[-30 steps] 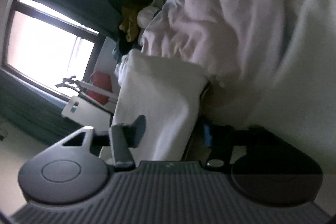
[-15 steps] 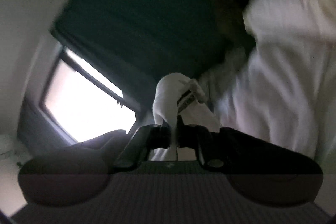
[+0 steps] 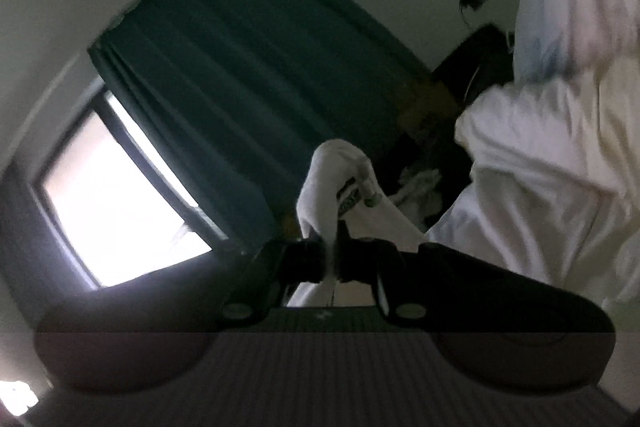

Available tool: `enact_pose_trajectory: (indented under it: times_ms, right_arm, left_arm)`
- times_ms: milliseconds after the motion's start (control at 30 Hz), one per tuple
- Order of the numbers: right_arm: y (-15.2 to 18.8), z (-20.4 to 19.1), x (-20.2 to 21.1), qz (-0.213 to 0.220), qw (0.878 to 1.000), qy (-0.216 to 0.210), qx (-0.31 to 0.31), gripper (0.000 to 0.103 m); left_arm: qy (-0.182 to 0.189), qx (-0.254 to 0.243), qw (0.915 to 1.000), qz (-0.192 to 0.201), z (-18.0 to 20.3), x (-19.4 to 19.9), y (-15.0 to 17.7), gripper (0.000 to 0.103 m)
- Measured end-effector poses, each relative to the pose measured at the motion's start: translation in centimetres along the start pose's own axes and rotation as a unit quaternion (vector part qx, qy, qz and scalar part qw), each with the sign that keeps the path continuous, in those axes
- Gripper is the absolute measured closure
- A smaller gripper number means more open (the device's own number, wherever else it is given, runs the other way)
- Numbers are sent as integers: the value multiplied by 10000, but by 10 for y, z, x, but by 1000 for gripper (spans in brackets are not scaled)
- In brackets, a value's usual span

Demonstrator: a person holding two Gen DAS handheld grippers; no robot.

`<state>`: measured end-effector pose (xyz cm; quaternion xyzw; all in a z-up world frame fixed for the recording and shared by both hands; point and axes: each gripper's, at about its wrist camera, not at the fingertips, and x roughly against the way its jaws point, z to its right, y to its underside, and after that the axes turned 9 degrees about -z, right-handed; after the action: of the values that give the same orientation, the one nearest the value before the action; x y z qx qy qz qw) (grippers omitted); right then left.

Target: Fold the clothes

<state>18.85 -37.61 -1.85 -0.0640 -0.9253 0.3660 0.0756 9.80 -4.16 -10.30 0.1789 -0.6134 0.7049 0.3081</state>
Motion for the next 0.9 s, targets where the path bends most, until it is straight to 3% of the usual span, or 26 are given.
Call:
enact_pose_trajectory:
  times_ms: [100,200,333,400,500,633,733,800,833,867,900]
  right_arm:
    - [-3,-27,8,267,9991,209,240,95]
    - [5,-58,22,819,9946,356,532,95]
    - [15,-80,-10,1201,9820,1030,1035,94]
    - [16,-72,-54,879,9800,1382,1133,94]
    - [24,-43,-129,-36,9779,1721,1186,94]
    - [36,9,-202,-1314,9734,1622,945,93]
    - [34,33,-215,-1802,9683,1568,727,91]
    - [29,43,-212,-1879,9694,1495,512,82]
    - [25,46,-205,-1864,9712,1433,396,69]
    - [22,49,-198,-1858,9724,1382,304,49]
    - [18,51,-193,-1871,9726,1353,268,40]
  left_arm:
    - [86,130,9999,63,1,0,-9,0]
    - [284,270,9992,49,-1,-4,-17,0]
    - [352,221,9991,11,-7,-14,-21,0]
    - [326,306,9990,-53,-12,-19,-20,0]
    - [368,677,9968,-200,-26,-30,-24,0]
    - [379,882,9950,-262,-37,-37,-29,0]
    - [412,842,9953,-254,-39,-38,-31,0]
    - [455,785,9956,-251,-36,-37,-31,0]
    - [475,754,9957,-250,-35,-36,-32,0]
    - [494,719,9959,-231,-33,-34,-31,0]
    - [502,659,9964,-195,-31,-32,-30,0]
